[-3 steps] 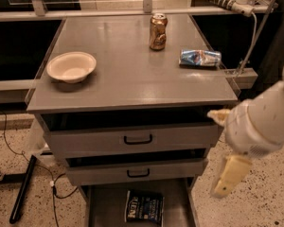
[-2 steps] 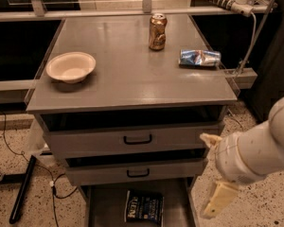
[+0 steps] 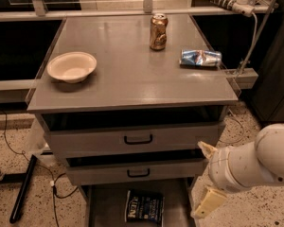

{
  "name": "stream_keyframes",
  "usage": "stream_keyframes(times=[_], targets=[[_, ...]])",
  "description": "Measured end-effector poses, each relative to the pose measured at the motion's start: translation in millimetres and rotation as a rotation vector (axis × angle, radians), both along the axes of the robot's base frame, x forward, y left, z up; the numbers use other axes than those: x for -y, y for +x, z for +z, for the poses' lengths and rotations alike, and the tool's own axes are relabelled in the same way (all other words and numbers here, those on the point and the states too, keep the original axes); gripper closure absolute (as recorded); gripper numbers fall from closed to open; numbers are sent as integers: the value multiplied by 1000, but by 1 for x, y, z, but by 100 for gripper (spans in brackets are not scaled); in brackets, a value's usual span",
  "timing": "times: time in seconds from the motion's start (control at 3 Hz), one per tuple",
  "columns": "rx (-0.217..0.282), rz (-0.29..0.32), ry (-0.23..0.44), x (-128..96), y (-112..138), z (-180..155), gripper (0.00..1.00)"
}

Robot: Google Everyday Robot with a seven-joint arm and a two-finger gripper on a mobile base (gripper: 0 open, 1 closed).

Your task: Pick blue chip bag from bottom drawer and place on counter

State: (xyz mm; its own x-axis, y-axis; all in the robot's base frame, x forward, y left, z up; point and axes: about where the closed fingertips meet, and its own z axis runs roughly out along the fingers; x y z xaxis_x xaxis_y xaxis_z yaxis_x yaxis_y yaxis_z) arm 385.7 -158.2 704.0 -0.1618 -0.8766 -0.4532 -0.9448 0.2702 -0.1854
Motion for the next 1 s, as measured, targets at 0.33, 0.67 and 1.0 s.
stream_keyframes(times=[0.33, 0.67, 1.0], targets=[[0, 0, 0, 0, 0, 0, 0], [1, 0, 15, -3, 2, -11, 0], [-2, 6, 36, -2, 14, -51, 0]])
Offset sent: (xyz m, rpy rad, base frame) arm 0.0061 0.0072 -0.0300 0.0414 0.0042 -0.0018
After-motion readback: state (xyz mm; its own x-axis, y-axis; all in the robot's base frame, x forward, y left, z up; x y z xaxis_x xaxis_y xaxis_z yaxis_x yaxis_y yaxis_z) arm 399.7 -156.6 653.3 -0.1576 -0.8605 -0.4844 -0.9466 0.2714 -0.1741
